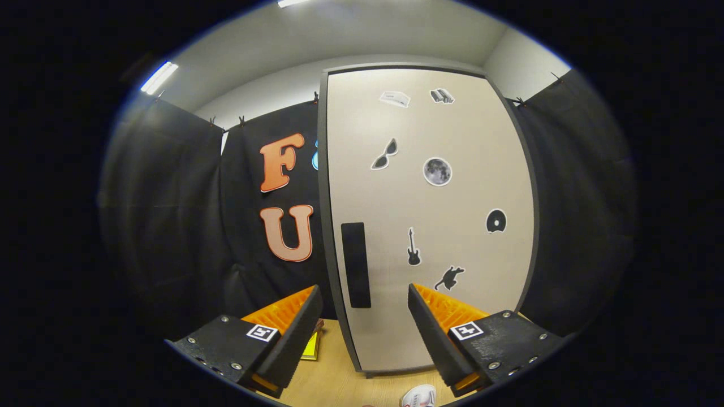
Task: Open the shoe cabinet door, grab the shoes and put them into the shoe cabinet, then close the shoe cabinet door.
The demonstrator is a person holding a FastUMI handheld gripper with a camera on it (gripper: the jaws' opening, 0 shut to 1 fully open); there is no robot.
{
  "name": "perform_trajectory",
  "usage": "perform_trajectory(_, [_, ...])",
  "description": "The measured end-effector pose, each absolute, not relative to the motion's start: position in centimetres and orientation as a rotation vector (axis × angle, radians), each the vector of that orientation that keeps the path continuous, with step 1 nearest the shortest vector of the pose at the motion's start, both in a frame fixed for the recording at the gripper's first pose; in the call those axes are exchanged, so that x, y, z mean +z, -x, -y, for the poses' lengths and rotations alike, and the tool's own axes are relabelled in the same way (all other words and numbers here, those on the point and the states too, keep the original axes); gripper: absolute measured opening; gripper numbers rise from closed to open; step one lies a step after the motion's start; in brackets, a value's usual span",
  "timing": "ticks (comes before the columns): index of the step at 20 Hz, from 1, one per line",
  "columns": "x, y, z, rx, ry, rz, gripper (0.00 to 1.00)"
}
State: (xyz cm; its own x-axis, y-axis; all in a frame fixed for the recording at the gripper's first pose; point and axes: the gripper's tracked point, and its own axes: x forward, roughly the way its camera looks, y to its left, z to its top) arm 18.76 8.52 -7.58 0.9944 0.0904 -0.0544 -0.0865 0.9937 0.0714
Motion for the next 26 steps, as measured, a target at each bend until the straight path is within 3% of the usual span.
perform_trajectory(9, [-8.9, -26.2, -9.1, 0.034, -0.013, -0.079, 0.91])
perform_trajectory(14, [-8.8, -26.6, -9.4, 0.029, -0.015, -0.061, 0.62])
perform_trajectory(20, [-8.8, -26.7, -10.0, 0.034, 0.006, -0.061, 0.38])
perform_trajectory(26, [-8.8, -26.3, -10.0, 0.045, -0.005, -0.074, 0.32])
